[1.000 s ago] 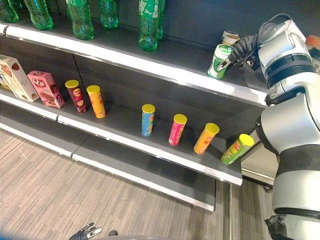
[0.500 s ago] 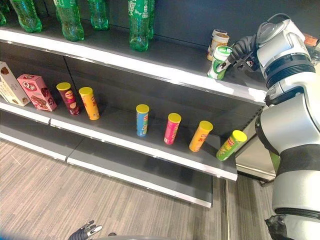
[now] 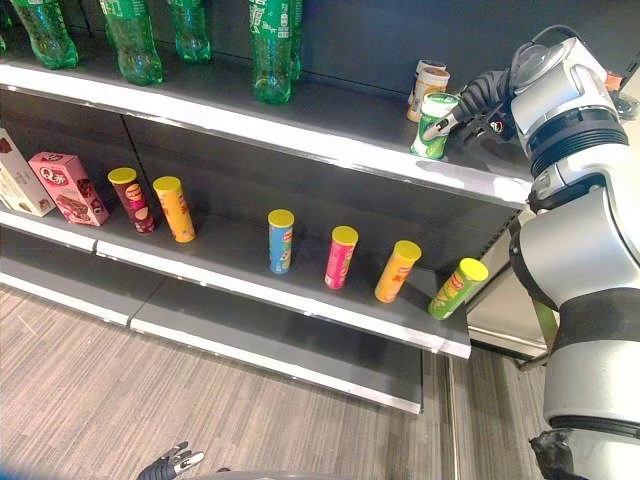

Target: Put the goods on the table back onto the shelves and tidy them up.

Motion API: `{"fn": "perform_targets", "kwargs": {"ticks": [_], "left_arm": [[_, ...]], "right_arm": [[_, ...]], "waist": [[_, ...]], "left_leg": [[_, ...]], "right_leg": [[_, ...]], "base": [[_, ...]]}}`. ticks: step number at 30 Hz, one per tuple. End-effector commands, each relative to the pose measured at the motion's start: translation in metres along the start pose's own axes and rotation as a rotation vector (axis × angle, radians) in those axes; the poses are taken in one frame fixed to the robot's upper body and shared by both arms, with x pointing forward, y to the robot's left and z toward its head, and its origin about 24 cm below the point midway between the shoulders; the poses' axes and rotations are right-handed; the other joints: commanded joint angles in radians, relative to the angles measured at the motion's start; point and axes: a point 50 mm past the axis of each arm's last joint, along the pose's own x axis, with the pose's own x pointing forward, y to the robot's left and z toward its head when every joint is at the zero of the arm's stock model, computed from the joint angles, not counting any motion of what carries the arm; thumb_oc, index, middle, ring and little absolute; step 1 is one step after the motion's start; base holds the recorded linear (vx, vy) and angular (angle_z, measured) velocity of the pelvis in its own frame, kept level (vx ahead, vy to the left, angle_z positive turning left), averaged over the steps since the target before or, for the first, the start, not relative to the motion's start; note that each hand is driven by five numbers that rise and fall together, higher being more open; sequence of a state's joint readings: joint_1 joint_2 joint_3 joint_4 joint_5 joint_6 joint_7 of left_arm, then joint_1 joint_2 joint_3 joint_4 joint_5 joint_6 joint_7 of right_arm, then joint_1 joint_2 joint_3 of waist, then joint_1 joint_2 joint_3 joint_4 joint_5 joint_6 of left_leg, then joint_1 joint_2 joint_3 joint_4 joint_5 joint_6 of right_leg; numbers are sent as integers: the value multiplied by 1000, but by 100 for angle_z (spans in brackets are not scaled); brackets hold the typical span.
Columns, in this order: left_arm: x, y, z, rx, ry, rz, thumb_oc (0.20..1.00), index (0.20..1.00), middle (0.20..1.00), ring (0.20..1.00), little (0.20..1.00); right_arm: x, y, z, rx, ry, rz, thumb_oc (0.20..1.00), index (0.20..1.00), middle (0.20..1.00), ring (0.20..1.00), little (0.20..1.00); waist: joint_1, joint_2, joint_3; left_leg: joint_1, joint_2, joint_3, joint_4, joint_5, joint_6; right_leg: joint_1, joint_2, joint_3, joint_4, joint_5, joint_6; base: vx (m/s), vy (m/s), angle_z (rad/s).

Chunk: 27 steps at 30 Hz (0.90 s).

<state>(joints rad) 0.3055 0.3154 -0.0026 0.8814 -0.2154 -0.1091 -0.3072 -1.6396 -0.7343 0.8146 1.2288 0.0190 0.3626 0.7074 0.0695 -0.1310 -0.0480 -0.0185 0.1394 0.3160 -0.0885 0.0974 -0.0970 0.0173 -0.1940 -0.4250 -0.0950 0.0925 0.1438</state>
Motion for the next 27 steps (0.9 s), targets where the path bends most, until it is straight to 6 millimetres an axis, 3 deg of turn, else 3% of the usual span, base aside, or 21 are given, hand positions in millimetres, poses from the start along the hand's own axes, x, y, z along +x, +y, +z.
{"fn": "perform_targets", "kwargs": {"ticks": [1, 12, 27], "left_arm": [[3, 2, 19, 80, -66, -17, 1000, 1000, 1000, 1000, 1000], [4, 2, 18, 77, -68, -10, 1000, 1000, 1000, 1000, 1000], [6, 0, 21, 88, -76, -7, 1000, 1000, 1000, 1000, 1000]], "right_arm": [[-34, -39, 17, -28, -8, -168, 1000, 1000, 1000, 1000, 1000], [-34, -40, 14, -36, 17, -193, 1000, 1000, 1000, 1000, 1000], [-19, -24, 22, 2, 39, -190, 1000, 1000, 1000, 1000, 1000]], "waist": [[28, -24, 36], [21, -23, 39], [28, -22, 43]], "left_leg": [[50, -17, 24, 1, -52, -34], [56, -14, 28, 1, -53, -33], [56, -16, 25, 1, -55, -28]], "right_leg": [[96, 6, -39, 8, -15, 24], [96, 10, -29, 8, -17, 20], [96, 8, -28, 8, -14, 19]], "base": [[0, 0, 0], [0, 0, 0], [0, 1, 0]]}}
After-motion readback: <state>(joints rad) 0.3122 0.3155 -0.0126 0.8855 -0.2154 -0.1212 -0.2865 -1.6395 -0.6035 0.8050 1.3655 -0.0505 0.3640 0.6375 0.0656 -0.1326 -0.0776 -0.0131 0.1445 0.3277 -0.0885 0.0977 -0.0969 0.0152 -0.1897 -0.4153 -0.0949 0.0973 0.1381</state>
